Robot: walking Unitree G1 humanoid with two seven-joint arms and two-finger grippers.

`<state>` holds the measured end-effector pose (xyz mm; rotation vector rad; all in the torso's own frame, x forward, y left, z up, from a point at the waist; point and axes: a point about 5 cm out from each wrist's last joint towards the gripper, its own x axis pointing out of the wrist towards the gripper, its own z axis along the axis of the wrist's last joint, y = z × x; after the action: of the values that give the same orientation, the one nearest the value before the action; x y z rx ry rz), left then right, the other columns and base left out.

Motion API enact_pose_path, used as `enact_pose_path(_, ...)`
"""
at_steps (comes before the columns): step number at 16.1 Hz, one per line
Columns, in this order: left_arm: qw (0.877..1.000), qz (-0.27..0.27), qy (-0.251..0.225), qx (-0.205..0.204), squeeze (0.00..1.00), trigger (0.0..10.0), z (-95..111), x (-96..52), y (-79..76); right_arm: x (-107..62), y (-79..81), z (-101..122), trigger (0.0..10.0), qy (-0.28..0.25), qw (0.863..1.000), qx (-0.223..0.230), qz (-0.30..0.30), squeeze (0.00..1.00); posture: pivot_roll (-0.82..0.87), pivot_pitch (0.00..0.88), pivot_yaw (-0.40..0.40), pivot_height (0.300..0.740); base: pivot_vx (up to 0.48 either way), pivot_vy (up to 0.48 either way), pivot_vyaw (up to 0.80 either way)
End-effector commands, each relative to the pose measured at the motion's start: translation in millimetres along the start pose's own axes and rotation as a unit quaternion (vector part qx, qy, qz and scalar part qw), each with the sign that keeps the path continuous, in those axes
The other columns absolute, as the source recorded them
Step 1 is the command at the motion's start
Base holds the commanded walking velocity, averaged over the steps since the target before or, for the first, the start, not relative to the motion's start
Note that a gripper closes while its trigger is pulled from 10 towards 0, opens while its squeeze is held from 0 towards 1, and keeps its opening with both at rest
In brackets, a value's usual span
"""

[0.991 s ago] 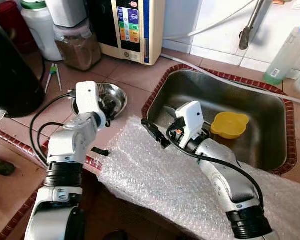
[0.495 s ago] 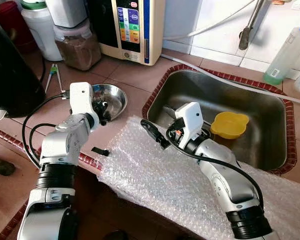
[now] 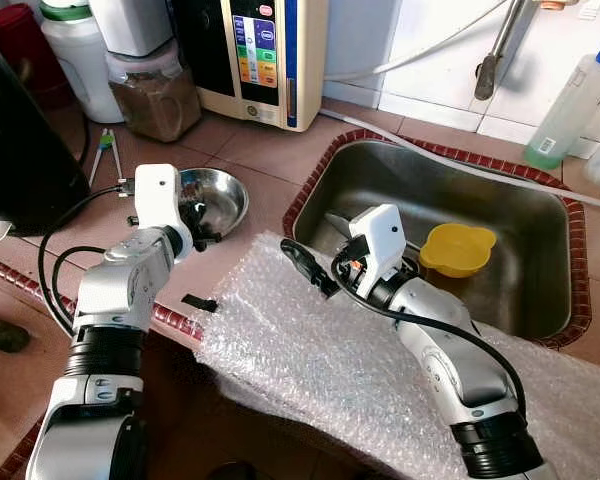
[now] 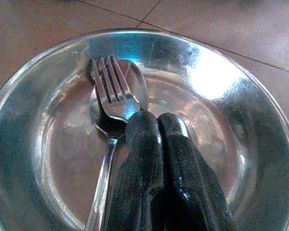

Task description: Kitchen organization

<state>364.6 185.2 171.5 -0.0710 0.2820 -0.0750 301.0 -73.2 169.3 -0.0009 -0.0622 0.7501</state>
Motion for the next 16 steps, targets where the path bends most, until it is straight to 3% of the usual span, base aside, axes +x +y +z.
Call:
enact_pose_path(1,0.999,0.039,0.015,0.001,0.0,0.0,-14.3,-0.5,13.7,1.3,2.6,0.3,10.0,0.0,1.0,-0.001,0.006,0.0,0.04,0.115,0.026,0.74,0.0,0.0,0.0)
enact_pose_path(4,0.997,0.056,-0.043,0.017,0.0,0.0,3.0,-1.6,15.6,1.9,2.2,0.0,10.0,-0.001,1.0,-0.002,0.003,0.0,0.04,0.112,0.023,0.74,0.0,0.0,0.0)
enact_pose_path(8,0.99,0.049,-0.126,0.035,0.0,0.0,24.6,-4.5,6.8,2.8,2.6,-0.7,10.0,0.001,1.0,-0.006,0.002,0.0,0.03,0.114,0.02,0.74,0.0,0.0,0.0)
enact_pose_path(11,0.989,0.052,-0.126,0.059,0.0,0.0,26.4,-5.9,7.0,2.4,2.6,-1.2,10.0,0.002,1.0,-0.007,-0.001,0.0,0.03,0.117,0.02,0.74,0.0,0.0,0.0)
enact_pose_path(12,0.989,0.056,-0.119,0.06,0.0,5.5,27.6,-7.0,9.6,2.0,2.5,-1.7,10.0,0.003,1.0,-0.007,-0.002,0.0,0.03,0.119,0.02,0.74,0.0,0.0,0.0)
enact_pose_path(13,0.99,0.061,-0.116,0.056,0.69,10.0,29.3,-7.7,12.2,1.8,2.4,-1.9,10.0,0.003,1.0,-0.008,-0.003,0.0,0.03,0.119,0.02,0.74,0.0,0.0,0.0)
enact_pose_path(14,0.991,0.065,-0.102,0.051,1.0,10.0,30.4,-7.9,17.4,1.5,2.2,-2.5,10.0,0.004,1.0,-0.008,-0.004,0.0,0.04,0.12,0.018,0.74,0.0,0.0,0.0)
enact_pose_path(16,0.995,0.074,-0.055,0.039,1.0,10.0,25.6,-3.7,24.6,2.7,2.7,-2.4,10.0,0.004,1.0,-0.009,-0.003,0.0,0.04,0.119,0.019,0.74,0.0,0.0,0.0)
